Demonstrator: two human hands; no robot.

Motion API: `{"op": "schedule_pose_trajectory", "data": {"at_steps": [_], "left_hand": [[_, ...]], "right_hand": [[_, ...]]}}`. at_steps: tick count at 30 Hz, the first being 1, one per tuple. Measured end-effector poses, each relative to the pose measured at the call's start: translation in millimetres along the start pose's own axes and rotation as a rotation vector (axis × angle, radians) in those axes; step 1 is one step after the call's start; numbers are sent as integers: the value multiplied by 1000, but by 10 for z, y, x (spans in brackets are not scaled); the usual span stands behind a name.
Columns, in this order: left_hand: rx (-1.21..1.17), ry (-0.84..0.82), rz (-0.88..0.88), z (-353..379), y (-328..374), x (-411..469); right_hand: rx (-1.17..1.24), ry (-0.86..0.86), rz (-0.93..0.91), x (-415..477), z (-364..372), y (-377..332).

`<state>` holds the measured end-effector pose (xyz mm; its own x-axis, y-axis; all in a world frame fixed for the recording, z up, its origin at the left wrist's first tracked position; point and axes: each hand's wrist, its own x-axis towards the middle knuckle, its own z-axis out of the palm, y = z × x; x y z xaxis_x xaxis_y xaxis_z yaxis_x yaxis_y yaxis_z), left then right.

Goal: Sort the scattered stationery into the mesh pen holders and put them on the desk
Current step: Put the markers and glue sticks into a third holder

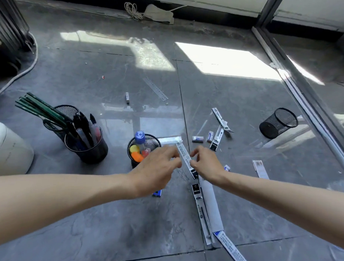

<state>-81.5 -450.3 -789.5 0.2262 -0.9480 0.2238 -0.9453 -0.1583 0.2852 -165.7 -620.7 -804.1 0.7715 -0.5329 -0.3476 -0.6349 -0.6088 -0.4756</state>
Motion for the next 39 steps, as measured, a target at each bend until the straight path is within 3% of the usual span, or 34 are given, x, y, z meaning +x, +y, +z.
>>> {"op": "schedule_pose_trajectory", "data": {"at_steps": [3,9,14,17,22,26,28,30,33,36,39], "left_hand": [[-31,-149,-23,194,55,-22],[21,-436,-163,572,163,-9],[-15,-403,-178,718,317,201],[92,-323,-329,722,341,374],[350,-440,-619,675,65,696],[449,-523,-694,646,-4,841],[399,-485,-725,709,-50,828],[421,-404,-575,816,-89,806],[526,-444,-336,879,-142,778],[516,-422,-279,756,-145,845],[382,-188,-77,632,13,895]], "right_hand": [[-146,-68,114,-74,97,355],[-144,-105,183,-103,164,624],[124,-114,283,-56,210,672],[140,-117,321,-64,151,692],[189,-143,353,-49,70,840],[441,-178,343,-79,-1,840],[727,-233,404,-133,-21,811],[914,-256,442,-153,-23,828],[998,-211,537,-122,-56,849],[1066,-261,614,-53,-148,865],[1143,-365,654,18,-225,900]]}}
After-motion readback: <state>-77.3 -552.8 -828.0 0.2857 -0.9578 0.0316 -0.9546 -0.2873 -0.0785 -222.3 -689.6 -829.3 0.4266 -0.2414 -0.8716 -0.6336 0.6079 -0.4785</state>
